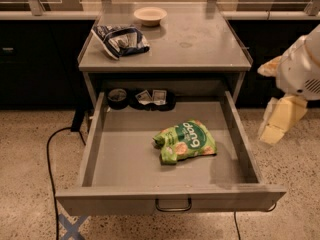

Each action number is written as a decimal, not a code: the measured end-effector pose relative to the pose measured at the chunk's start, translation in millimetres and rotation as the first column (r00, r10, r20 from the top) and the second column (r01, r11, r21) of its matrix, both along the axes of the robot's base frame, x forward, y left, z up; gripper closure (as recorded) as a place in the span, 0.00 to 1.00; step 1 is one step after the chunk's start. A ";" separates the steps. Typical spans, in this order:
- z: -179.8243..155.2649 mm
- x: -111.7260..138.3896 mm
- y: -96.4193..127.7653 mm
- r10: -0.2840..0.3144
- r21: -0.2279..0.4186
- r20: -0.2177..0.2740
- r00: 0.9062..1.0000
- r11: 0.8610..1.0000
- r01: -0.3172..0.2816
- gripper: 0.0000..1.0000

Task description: Pick green rice chip bag from top drawer and place on counter

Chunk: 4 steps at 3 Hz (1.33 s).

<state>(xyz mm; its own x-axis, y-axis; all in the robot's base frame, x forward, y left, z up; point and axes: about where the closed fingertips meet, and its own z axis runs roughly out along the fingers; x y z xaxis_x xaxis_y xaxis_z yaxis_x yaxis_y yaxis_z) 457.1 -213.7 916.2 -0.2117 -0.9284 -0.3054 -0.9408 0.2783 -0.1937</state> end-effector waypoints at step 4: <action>-106.1 39.8 50.9 0.090 0.118 -0.059 0.994 0.990 -0.082 0.00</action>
Offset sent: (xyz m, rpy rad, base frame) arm 0.0089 0.0140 -0.0444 0.0591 0.0481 0.0256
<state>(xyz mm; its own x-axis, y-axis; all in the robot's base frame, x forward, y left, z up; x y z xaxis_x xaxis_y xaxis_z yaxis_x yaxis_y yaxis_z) 496.9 -162.7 810.1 -0.1554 -0.9034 -0.3996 -0.9716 0.2129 -0.1036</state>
